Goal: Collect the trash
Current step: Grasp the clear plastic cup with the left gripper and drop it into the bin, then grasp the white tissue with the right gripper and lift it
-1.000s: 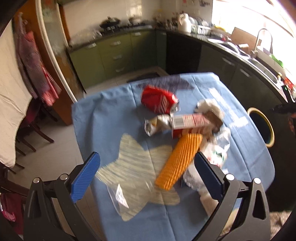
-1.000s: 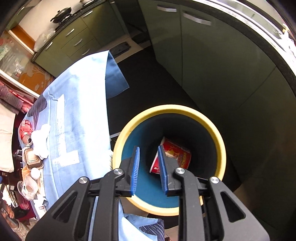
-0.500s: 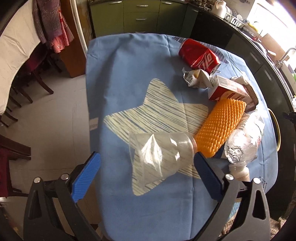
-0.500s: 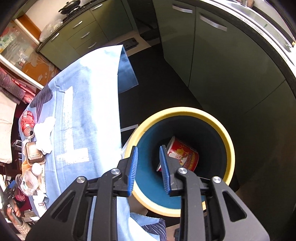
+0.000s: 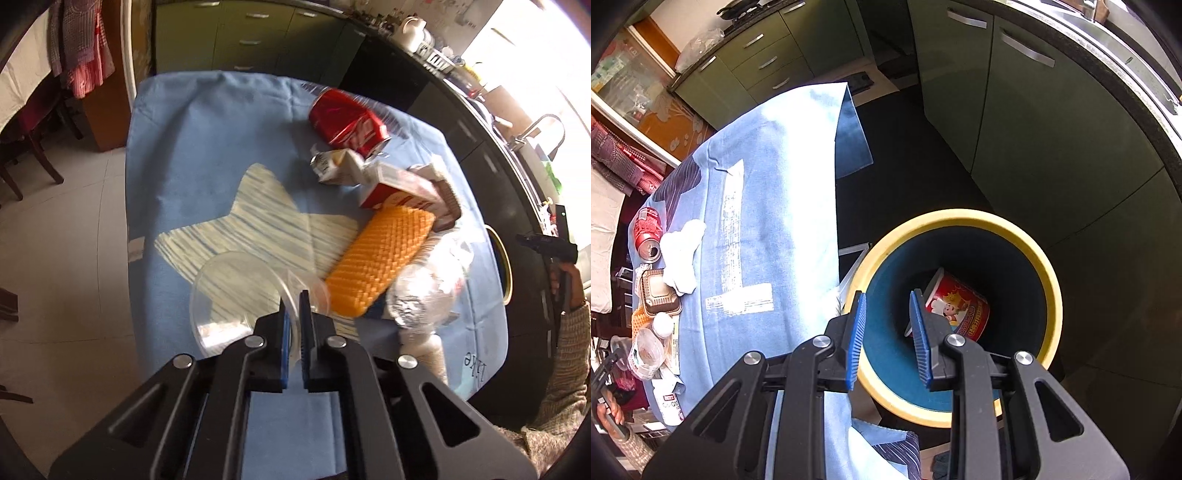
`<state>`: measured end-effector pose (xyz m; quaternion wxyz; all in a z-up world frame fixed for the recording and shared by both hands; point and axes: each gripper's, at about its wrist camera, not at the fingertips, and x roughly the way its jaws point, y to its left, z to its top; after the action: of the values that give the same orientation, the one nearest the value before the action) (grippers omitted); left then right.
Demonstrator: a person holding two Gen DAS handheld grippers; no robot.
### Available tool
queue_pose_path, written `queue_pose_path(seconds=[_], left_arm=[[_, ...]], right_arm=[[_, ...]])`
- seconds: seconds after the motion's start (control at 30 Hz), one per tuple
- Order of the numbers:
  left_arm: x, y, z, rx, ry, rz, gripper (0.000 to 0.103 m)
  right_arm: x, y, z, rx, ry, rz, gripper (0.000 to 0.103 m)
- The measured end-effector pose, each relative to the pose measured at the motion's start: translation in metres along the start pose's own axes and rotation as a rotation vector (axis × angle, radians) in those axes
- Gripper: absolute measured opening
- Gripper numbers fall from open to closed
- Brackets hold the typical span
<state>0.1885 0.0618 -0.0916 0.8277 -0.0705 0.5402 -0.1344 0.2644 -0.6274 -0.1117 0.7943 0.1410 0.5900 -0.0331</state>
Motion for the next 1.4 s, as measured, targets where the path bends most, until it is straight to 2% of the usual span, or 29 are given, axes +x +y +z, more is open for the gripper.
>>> queue_pose_path(seconds=[0.17, 0.27, 0.4, 0.53, 0.67, 0.77, 0.83, 0.93, 0.97, 1.03, 1.1, 1.17, 1.27, 1.33, 1.37, 1.4], left_arm=[[-0.024, -0.037, 0.003, 0.100, -0.061, -0.001, 0.005], [-0.046, -0.078, 0.007, 0.203, -0.107, -0.010, 0.005], [-0.072, -0.155, 0.009, 0.389, -0.181, -0.075, 0.005], [-0.065, -0.246, 0.015, 0.541, -0.203, -0.213, 0.005], [-0.026, -0.335, 0.029, 0.630, -0.179, -0.320, 0.005], [0.021, -0.408, 0.044, 0.675, -0.115, -0.390, 0.005], [0.055, -0.448, 0.049, 0.686, -0.081, -0.393, 0.005], [0.113, -0.497, 0.053, 0.690, -0.022, -0.360, 0.005], [0.130, -0.509, 0.052, 0.691, -0.006, -0.343, 0.005], [0.160, -0.527, 0.052, 0.667, 0.022, -0.311, 0.010], [0.175, -0.540, 0.052, 0.657, 0.051, -0.306, 0.038], [0.169, -0.532, 0.052, 0.645, 0.027, -0.332, 0.038], [0.122, -0.510, 0.057, 0.614, -0.061, -0.393, 0.038], [0.070, -0.472, 0.059, 0.578, -0.172, -0.414, 0.039], [0.056, -0.456, 0.060, 0.560, -0.209, -0.411, 0.046], [0.029, -0.425, 0.060, 0.518, -0.269, -0.409, 0.058]], right_arm=[[-0.014, 0.002, -0.006, -0.017, -0.030, 0.013, 0.025], [-0.029, 0.001, -0.014, -0.022, -0.060, 0.027, 0.025], [-0.066, -0.002, -0.033, -0.034, -0.162, 0.039, 0.025], [-0.097, -0.008, -0.064, -0.043, -0.272, 0.031, 0.025], [-0.109, -0.019, -0.084, -0.048, -0.281, 0.003, 0.025], [-0.123, -0.030, -0.097, -0.044, -0.312, -0.030, 0.025], [-0.137, -0.041, -0.107, -0.029, -0.347, -0.043, 0.025], [-0.151, -0.060, -0.123, -0.005, -0.374, -0.069, 0.025], [-0.154, -0.066, -0.128, 0.004, -0.375, -0.072, 0.029], [-0.159, -0.080, -0.139, 0.025, -0.372, -0.087, 0.033], [-0.161, -0.091, -0.147, 0.037, -0.366, -0.099, 0.034], [-0.166, -0.101, -0.153, 0.052, -0.376, -0.101, 0.034], [-0.165, -0.101, -0.156, 0.044, -0.380, -0.081, 0.036], [-0.155, -0.089, -0.152, 0.016, -0.372, -0.049, 0.039], [-0.150, -0.081, -0.150, -0.002, -0.366, -0.031, 0.042], [-0.140, -0.064, -0.144, -0.041, -0.348, 0.001, 0.043]])
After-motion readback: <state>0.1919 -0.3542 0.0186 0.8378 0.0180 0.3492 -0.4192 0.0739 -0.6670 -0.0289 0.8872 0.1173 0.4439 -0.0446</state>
